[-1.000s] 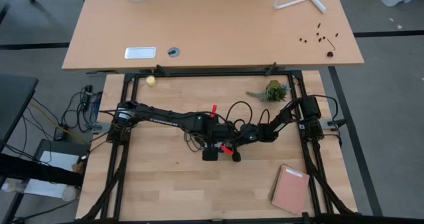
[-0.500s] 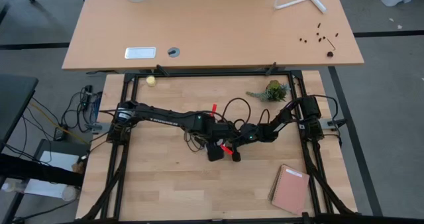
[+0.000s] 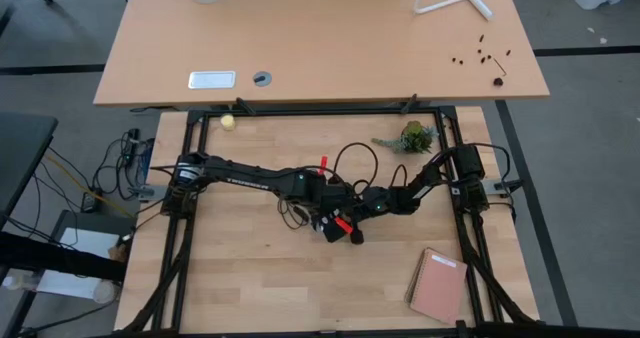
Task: Screw lightbulb
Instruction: Remove the white lightbulb from the metallic lamp
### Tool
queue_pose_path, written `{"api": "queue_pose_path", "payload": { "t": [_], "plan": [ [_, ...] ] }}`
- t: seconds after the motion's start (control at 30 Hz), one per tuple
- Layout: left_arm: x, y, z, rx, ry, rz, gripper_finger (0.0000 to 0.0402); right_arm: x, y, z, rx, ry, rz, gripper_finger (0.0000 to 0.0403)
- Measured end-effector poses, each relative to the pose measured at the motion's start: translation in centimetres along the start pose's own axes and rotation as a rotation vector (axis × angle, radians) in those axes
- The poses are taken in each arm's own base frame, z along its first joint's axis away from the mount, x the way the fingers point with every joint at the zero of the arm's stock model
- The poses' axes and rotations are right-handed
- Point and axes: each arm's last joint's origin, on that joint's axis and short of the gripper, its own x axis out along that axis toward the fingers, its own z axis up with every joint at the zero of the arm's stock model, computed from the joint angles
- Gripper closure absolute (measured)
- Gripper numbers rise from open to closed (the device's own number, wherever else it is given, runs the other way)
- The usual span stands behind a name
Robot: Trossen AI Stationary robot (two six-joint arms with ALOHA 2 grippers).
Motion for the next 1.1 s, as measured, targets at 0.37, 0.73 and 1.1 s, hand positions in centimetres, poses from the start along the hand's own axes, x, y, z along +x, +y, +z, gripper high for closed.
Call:
{"api": "queue_pose_path", "payload": {
  "t": [0.37, 0.73, 1.1],
  "plan": [
    [0.0, 0.2, -0.2, 0.225, 0.016, 0.027, 0.0088, 0.0, 0.0, -0.1, 0.000, 0.012, -0.005, 0.0202],
    [-0.4, -0.3, -0.8, 0.355, -0.002, 0.123, 0.0087, 0.0, -0.3, -0.1, 0.047, 0.016, -0.007, 0.0202],
    [-0.6, -0.8, -1.3, 0.402, -0.020, 0.183, 0.0087, 0.0, -0.3, -0.2, 0.040, 0.021, -0.004, 0.0202]
  ]
}}
